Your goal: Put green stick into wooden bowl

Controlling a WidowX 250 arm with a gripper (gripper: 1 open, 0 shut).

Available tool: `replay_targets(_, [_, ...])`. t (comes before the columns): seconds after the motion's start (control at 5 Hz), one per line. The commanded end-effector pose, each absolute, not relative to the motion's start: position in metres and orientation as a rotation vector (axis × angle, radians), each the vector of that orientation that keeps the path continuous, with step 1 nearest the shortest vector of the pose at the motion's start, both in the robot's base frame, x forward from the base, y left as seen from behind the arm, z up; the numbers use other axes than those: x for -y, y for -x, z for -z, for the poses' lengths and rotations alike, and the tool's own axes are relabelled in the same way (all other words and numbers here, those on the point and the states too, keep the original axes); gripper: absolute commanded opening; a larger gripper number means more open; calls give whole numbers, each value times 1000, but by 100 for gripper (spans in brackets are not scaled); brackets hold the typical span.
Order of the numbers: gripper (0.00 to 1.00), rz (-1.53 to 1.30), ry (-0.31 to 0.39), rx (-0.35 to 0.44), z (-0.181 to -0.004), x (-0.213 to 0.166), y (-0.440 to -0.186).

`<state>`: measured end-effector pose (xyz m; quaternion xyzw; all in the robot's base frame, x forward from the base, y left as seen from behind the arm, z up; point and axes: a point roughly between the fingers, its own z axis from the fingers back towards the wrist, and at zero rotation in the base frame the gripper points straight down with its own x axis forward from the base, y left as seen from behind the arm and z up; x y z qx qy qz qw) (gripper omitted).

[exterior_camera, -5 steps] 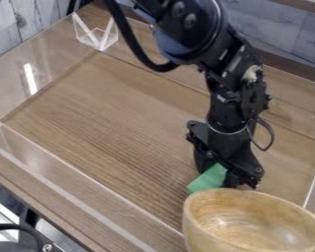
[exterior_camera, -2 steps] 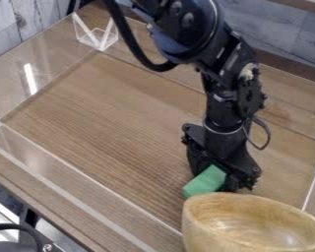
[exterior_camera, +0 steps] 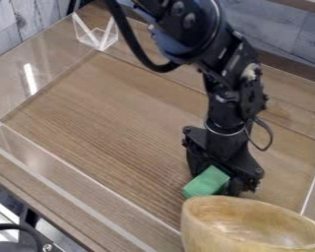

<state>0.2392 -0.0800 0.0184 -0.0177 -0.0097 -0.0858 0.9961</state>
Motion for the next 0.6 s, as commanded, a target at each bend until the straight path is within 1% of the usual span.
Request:
replay_targets(0.0, [100,177,48,54,-28,89,-247])
replay_targets(0.4, [100,166,49,52,-29,92,-248])
